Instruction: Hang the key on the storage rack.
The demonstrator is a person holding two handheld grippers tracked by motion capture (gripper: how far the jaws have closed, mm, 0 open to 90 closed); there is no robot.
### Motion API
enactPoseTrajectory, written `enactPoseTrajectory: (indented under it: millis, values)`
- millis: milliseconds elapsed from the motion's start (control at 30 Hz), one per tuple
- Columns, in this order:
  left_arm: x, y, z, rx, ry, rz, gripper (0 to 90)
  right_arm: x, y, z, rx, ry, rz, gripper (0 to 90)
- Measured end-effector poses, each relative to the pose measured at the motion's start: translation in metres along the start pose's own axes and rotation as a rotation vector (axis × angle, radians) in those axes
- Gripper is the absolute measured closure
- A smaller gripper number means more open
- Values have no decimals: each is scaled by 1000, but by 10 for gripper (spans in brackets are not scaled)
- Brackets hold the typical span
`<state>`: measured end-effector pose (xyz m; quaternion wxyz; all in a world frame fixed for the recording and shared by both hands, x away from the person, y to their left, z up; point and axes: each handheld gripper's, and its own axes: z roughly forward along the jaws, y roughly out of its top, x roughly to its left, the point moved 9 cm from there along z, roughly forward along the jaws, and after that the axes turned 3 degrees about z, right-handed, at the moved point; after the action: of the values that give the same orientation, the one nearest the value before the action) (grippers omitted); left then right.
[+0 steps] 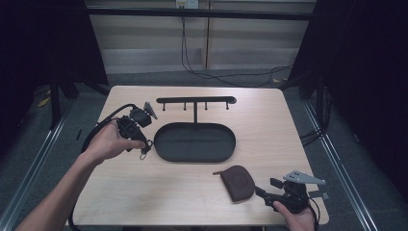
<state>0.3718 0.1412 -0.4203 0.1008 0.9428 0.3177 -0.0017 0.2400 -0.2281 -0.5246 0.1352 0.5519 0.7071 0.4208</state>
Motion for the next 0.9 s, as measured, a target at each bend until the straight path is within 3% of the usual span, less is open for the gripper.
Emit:
enactPoseTrajectory:
  millis: [267,633,900]
  values:
    - [2,5,-9,7,-14,11,707,0,0,0,0,0,0,273]
    - [11,20,-26,-24,0,-16,707,0,0,0,1,-2,-1,273]
    - [13,32,-36,-21,14,-7,708,0,0,0,1,-1,0,274]
